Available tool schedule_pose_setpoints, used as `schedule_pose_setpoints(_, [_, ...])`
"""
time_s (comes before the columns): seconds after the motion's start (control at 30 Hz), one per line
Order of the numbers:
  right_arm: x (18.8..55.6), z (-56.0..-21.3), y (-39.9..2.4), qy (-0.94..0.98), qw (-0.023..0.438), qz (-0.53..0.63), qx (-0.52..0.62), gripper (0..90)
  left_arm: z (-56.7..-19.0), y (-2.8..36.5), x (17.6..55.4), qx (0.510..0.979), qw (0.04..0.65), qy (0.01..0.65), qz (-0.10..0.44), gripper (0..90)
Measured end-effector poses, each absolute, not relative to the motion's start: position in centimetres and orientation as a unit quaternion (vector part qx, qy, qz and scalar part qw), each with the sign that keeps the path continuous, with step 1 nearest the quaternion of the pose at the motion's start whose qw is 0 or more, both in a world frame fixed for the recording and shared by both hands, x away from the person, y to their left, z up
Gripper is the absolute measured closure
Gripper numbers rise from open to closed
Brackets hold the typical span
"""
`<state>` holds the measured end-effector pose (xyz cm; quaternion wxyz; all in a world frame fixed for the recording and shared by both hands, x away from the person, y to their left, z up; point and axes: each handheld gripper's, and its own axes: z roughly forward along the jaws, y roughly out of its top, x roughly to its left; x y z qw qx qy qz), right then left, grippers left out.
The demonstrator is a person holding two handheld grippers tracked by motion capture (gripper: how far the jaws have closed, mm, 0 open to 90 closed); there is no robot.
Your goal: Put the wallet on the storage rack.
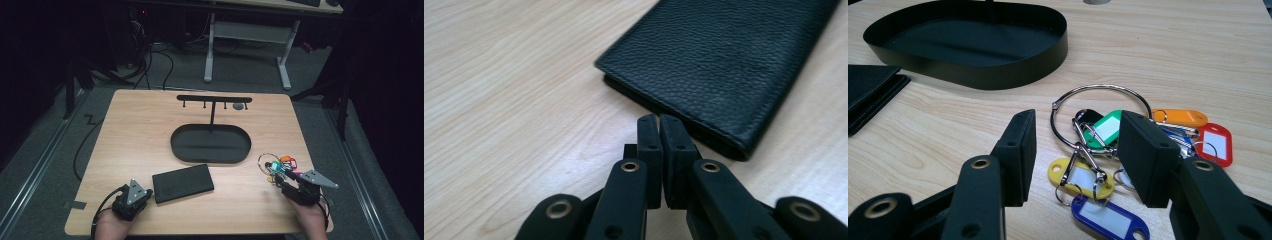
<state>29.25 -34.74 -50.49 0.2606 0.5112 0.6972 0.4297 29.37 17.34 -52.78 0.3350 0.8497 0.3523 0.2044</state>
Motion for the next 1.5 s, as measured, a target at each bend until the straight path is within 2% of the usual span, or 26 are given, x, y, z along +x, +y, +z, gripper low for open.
schedule_pose_setpoints(0.3, [29.6, -50.5, -34.6, 0.698, 0.253, 0.435, 0.509, 50.1, -52.8, 16.7, 28.4, 0.855, 0.336, 0.342, 0.198, 88.7])
schedule_pose_setpoints(0.77, [31.0, -50.5, -33.4, 0.706, 0.241, 0.444, 0.496, 50.0, -52.7, 13.4, 25.2, 0.878, 0.347, 0.278, 0.176, 87.4])
schedule_pose_setpoints(0.97, [30.9, -50.6, -33.7, 0.703, 0.242, 0.446, 0.498, 49.1, -52.1, 15.3, 25.7, 0.853, 0.370, 0.313, 0.194, 82.7])
schedule_pose_setpoints(1.07, [30.8, -50.6, -33.9, 0.704, 0.243, 0.445, 0.498, 49.1, -51.5, 15.7, 25.8, 0.841, 0.392, 0.315, 0.197, 75.8])
schedule_pose_setpoints(1.2, [30.4, -50.6, -34.3, 0.703, 0.246, 0.441, 0.501, 49.0, -51.1, 15.4, 26.1, 0.840, 0.410, 0.298, 0.193, 67.2])
schedule_pose_setpoints(1.5, [29.5, -50.8, -35.2, 0.696, 0.246, 0.436, 0.514, 49.0, -51.0, 13.7, 26.4, 0.849, 0.430, 0.252, 0.178, 61.5])
